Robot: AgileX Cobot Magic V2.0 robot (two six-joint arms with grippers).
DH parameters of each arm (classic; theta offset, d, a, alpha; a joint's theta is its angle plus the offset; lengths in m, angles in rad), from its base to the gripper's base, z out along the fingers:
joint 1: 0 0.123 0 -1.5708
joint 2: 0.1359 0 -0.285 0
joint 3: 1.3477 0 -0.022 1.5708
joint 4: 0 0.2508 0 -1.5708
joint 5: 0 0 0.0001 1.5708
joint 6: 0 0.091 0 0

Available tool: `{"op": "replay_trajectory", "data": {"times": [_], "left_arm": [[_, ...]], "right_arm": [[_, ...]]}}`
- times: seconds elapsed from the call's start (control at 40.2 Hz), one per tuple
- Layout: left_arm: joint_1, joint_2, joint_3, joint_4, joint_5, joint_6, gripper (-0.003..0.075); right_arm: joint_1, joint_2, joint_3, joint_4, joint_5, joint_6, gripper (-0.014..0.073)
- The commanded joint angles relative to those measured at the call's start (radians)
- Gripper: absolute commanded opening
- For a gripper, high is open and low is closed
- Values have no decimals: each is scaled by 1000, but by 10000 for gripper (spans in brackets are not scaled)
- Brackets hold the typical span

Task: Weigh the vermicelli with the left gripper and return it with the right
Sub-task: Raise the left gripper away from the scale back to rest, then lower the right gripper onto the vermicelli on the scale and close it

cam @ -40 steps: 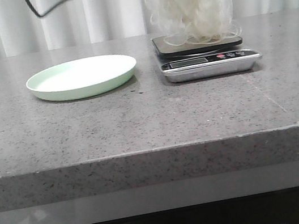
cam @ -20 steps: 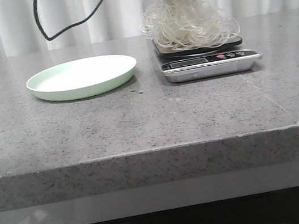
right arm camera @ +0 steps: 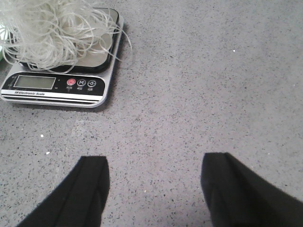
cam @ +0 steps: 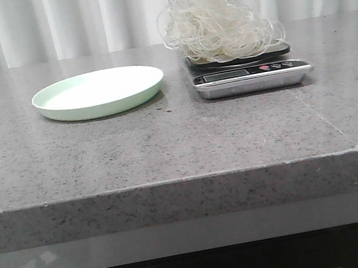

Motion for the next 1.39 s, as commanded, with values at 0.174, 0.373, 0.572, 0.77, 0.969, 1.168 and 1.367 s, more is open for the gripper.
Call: {"op": "replay_trajectory", "data": {"times": [0.174,0.373,0.572,0.77,0.969,1.168,1.367], "left_arm": [[-22,-262,10,36,48,-5,421],[-57,-441,260,75,-1,-6,421],[-57,-675,608,75,-181,-6,421],[-57,-910,940,75,-295,-6,421],[-57,-1145,1226,75,-342,-6,421],[-57,-1344,1414,56,-360,-6,421],[-57,-1470,1539,56,-360,-6,421]], "right_arm": [[-4,6,-33,-8,-61,-5,540],[-4,6,-33,-8,-61,-5,540],[-4,6,-33,-8,-61,-5,540],[-4,6,-33,-8,-61,-5,540],[-4,6,-33,-8,-61,-5,540],[-4,6,-33,-8,-63,-5,540],[-4,6,-33,-7,-83,-5,540]]}}
